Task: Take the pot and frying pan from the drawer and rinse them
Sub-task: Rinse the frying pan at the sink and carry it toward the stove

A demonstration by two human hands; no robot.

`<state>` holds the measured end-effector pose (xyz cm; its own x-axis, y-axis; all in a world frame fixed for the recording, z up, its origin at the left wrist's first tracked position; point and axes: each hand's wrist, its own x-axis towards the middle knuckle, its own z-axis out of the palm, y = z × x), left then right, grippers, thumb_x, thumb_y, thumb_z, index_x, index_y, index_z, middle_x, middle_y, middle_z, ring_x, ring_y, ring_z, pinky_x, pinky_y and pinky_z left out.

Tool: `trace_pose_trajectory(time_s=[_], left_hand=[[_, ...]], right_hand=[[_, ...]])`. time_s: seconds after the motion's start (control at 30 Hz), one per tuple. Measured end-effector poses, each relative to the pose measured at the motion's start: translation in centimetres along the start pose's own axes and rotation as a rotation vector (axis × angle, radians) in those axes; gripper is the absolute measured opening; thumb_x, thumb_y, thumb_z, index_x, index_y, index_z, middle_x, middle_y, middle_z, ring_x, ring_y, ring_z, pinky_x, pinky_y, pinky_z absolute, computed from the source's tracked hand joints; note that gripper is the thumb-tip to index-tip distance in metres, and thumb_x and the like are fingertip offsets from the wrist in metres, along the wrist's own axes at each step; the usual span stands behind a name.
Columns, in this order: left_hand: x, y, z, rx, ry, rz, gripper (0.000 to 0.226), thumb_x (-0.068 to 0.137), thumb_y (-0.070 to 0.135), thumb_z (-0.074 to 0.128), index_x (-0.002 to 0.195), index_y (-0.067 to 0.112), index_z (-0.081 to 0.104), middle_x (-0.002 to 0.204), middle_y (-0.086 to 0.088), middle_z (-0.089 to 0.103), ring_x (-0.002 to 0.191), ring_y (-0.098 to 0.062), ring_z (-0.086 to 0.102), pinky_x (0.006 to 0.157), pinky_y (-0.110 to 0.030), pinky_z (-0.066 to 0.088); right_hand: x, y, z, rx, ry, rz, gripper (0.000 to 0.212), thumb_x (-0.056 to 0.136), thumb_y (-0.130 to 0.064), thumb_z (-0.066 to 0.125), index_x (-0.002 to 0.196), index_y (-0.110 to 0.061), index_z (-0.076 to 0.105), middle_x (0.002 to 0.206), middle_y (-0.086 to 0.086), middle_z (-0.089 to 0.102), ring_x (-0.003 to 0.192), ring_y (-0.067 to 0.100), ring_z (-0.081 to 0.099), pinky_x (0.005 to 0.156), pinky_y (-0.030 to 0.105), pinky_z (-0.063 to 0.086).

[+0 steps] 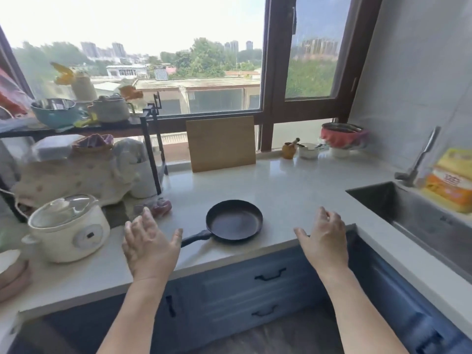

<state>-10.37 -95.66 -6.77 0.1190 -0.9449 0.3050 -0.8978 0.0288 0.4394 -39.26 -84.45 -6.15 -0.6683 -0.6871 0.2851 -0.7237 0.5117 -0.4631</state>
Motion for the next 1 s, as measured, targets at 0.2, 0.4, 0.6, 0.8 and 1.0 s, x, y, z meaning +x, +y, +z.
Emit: trace_pose_trajectory(time_s=[0.2,0.4,0.6,0.8,1.0], left_hand=[[4.0,5.3,6.9,0.047,-0.039,-0.004,0.091,0.093,0.054,0.051,0.156,0.01,0.004,0.159,-0.014,0.018,0.149,-0.031,0.006,0.12,-0.043,0.01],[7.6,6.7,12.6,0.104,-0.111,-0.001,0.089,0.095,0.055,0.046,0.156,0.013,-0.003,0.161,-0.012,0.012,0.15,-0.029,0.0,0.121,-0.043,0.008],[12.3,5.9,18.9,0.104,-0.242,0.04,0.092,0.094,0.059,0.045,0.156,0.015,-0.007,0.163,-0.011,0.005,0.151,-0.026,-0.005,0.122,-0.042,0.005],[15.9,2.5,25.2,0.009,-0.548,0.074,0.11,0.081,0.066,0.061,0.157,0.023,-0.007,0.164,-0.002,0.008,0.151,-0.023,0.002,0.122,-0.04,0.008],[16.8,0.0,28.8,-0.026,-0.788,0.102,0.133,0.057,0.074,0.073,0.157,0.026,0.0,0.158,0.003,0.023,0.146,-0.017,0.017,0.116,-0.036,0.023]], right_hand=[[8.6,1.4,4.3,-0.011,-0.099,-0.062,0.066,0.089,-0.036,0.07,0.137,-0.001,0.042,0.133,0.018,0.046,0.122,0.032,0.042,0.101,0.037,0.041],[14.0,1.3,10.1,0.033,-0.234,-0.12,0.075,0.091,-0.038,0.068,0.148,-0.004,0.031,0.143,0.016,0.038,0.132,0.029,0.035,0.104,0.035,0.038],[18.7,1.2,16.6,0.076,-0.417,-0.149,0.088,0.091,-0.043,0.066,0.156,-0.01,0.016,0.152,0.011,0.028,0.141,0.025,0.025,0.111,0.033,0.032],[22.5,2.5,23.4,0.082,-0.68,-0.131,0.11,0.079,-0.049,0.077,0.159,-0.021,0.007,0.156,0.005,0.022,0.145,0.021,0.021,0.113,0.035,0.029],[24.2,4.5,27.8,0.058,-0.904,-0.154,0.126,0.067,-0.047,0.086,0.159,-0.028,0.002,0.158,0.0,0.016,0.147,0.016,0.015,0.115,0.034,0.025]])
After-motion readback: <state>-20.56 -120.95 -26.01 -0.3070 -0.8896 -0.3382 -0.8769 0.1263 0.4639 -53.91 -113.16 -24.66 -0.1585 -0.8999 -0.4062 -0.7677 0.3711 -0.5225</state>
